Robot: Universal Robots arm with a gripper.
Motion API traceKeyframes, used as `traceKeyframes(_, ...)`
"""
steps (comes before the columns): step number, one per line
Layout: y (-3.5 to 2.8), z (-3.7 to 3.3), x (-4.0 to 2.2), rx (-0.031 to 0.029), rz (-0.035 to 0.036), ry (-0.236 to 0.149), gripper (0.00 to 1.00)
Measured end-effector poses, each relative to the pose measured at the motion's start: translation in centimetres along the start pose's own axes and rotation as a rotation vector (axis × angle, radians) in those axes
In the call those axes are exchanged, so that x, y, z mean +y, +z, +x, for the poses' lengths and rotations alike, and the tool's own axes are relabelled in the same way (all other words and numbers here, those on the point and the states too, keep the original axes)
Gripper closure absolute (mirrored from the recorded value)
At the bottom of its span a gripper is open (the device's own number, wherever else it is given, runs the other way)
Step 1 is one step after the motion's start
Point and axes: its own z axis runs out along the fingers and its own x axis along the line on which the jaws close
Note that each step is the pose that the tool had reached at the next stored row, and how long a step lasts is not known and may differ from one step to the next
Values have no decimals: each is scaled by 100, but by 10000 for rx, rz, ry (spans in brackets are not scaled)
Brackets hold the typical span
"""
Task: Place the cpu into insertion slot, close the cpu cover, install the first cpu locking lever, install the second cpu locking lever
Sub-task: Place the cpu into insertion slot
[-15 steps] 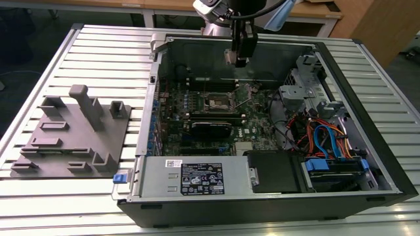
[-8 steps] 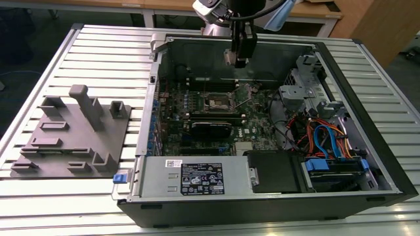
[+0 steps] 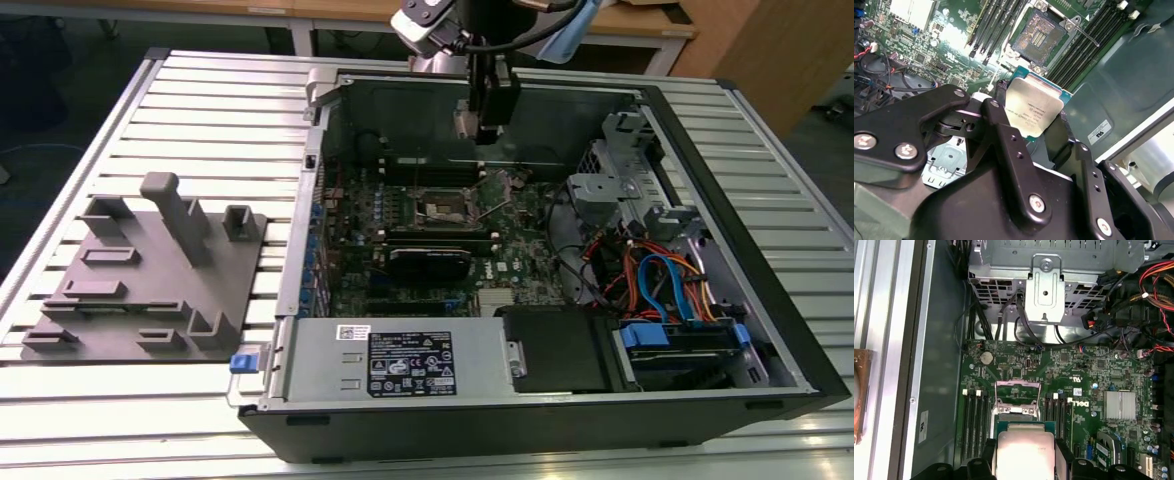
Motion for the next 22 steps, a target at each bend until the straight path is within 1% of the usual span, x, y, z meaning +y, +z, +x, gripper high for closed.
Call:
traceKeyframes(2, 10, 0, -1, 2, -1, 0, 46)
traceKeyframes(13, 18, 1, -2, 6, -2, 1, 46)
traceKeyframes(15, 46, 3, -5, 5, -2, 4, 46)
traceKeyframes(22, 172, 26, -29, 4, -2, 5, 46)
